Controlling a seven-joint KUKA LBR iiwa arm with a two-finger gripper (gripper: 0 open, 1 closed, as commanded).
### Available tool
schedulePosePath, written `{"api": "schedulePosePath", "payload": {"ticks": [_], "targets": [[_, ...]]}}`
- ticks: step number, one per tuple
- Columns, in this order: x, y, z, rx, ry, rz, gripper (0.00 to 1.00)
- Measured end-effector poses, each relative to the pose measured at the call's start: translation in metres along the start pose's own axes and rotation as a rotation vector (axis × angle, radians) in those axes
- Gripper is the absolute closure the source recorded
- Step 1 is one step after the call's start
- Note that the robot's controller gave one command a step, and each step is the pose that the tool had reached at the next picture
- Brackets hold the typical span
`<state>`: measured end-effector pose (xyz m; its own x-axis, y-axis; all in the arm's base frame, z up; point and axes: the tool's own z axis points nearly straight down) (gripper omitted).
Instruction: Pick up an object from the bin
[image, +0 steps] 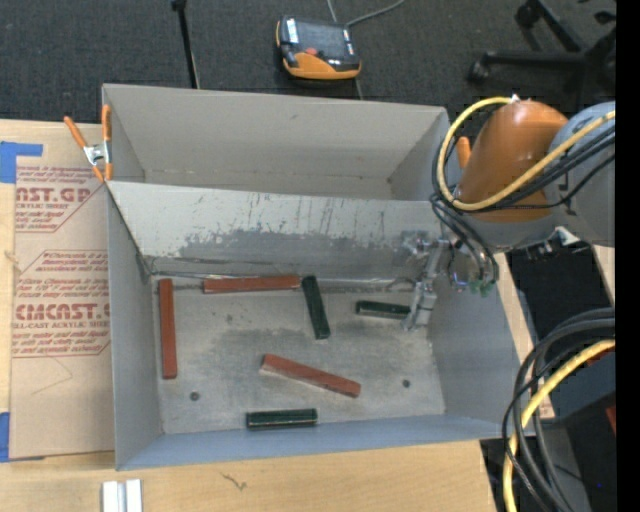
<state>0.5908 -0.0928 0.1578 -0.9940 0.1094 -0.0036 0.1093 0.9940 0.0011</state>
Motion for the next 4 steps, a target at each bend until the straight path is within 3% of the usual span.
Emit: {"api": "schedulePosePath", "payload": {"ticks": [1,2,4], "targets": [[0.008,-0.004,0.073,0.000,-0.003,0.104,0.00],[0.002,-0.002,0.099,0.002,0.005,0.137,1.00],[0.003,-0.001,0.093,0.001,0.004,0.141,1.00]]}}
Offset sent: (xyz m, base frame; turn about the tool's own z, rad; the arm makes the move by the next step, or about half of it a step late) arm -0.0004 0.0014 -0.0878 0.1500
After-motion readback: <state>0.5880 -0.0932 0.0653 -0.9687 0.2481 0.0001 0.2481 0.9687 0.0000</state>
